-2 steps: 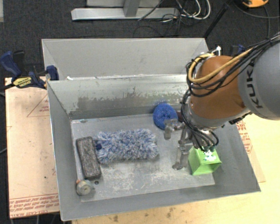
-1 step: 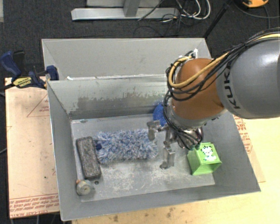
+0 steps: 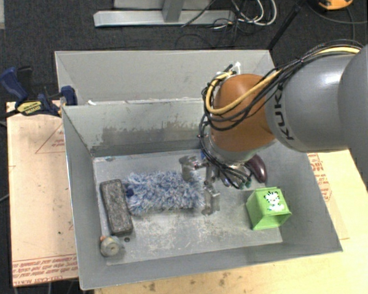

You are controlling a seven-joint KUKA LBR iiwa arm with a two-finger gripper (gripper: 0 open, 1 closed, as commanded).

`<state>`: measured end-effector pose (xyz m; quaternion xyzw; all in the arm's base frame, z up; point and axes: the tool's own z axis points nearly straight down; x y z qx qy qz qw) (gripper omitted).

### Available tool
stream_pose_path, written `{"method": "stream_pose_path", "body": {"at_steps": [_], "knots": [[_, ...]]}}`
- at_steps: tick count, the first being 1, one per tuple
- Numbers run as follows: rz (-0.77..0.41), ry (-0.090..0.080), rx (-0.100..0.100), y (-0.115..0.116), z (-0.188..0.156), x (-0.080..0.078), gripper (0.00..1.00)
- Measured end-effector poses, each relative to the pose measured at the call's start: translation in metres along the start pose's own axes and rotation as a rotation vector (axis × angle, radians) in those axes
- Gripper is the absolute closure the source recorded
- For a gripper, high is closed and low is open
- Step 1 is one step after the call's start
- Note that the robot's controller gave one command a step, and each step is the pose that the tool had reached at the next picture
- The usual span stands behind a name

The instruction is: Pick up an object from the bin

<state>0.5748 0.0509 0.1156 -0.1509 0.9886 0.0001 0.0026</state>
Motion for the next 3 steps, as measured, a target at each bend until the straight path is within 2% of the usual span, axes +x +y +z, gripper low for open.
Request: {"method": "stream_pose_path", "body": {"at_steps": [1, 2, 3], "knots": [[0.09, 0.003, -0.001, 0.036, 0.036, -0.01, 1.0], [0.09, 0.003, -0.001, 0.036, 0.036, -0.01, 1.0], [0.095, -0.007, -0.001, 0.066, -0.154, -0.042, 1.0]]}}
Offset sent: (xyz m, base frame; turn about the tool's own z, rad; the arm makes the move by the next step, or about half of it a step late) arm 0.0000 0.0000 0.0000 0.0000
